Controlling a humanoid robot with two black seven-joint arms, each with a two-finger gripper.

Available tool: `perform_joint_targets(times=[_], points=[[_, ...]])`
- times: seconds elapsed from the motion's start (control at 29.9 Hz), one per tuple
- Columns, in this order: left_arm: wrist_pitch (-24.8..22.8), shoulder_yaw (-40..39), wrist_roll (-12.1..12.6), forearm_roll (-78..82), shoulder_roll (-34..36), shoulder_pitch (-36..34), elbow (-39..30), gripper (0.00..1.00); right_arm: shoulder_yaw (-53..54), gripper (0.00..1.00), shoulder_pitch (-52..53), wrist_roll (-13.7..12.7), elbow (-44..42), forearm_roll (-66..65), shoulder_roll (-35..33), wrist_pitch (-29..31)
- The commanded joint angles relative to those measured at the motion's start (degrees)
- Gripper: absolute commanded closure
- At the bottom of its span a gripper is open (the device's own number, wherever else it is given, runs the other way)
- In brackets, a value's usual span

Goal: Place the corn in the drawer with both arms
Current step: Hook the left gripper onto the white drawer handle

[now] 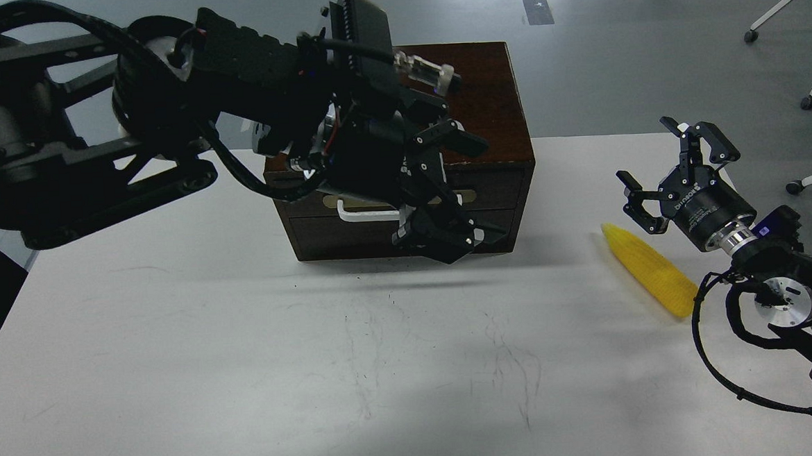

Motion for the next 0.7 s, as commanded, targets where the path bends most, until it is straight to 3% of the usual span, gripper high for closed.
perform_joint_targets(times=[0.0,0.27,0.67], points=[[0.0,5.4,0.0,1.3,-2.5,-2.2,1.2,0.02,-0.1,0.0,0.0,0.0,0.0,0.0,0.0,0.0],[0.0,13.2,0.0,5.5,-7.4,-3.6,10.9,0.02,-0.2,0.0,-0.3,0.0,0.0,0.0,0.1,0.0],[0.0,19.4,0.0,11.2,-7.4,-3.5,13.9,0.02,-0.2,0.0,-0.4,0.0,0.0,0.0,0.1,0.0]])
